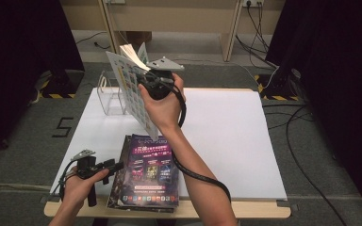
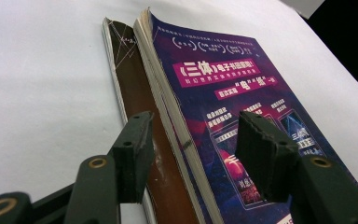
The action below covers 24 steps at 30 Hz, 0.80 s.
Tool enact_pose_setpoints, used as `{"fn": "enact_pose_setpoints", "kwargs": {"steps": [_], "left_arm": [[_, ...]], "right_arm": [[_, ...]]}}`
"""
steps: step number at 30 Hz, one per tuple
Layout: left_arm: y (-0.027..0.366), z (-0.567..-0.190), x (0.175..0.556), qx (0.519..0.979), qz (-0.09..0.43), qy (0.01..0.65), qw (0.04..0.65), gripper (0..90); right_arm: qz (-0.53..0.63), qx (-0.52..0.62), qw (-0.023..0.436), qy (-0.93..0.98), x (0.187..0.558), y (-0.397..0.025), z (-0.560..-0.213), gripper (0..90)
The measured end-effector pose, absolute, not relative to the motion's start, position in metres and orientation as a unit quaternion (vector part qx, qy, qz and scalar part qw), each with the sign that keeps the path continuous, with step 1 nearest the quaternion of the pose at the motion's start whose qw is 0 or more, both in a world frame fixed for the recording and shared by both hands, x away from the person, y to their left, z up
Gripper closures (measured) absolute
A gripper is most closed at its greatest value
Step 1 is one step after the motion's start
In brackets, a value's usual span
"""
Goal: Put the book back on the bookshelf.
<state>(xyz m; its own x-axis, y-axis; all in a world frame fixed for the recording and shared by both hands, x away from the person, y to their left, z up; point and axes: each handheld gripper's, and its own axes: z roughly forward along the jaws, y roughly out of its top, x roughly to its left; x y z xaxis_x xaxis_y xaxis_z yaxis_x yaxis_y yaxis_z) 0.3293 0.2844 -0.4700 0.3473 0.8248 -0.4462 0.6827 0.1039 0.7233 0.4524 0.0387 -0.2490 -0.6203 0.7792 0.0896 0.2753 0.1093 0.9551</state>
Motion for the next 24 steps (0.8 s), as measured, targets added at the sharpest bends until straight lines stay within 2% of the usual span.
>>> {"fn": "enact_pose_setpoints", "kwargs": {"steps": [12, 24], "left_arm": [[0.287, -0.469, 0.329, 0.661, 0.076, 0.568, 0.485, 45.3], [0.286, -0.470, 0.329, 0.663, 0.074, 0.569, 0.482, 45.3]], "right_arm": [[0.565, 0.359, 0.221, 0.709, 0.449, 0.050, -0.241, 74.3], [0.561, 0.368, 0.245, 0.699, 0.460, 0.042, -0.244, 74.3]]}}
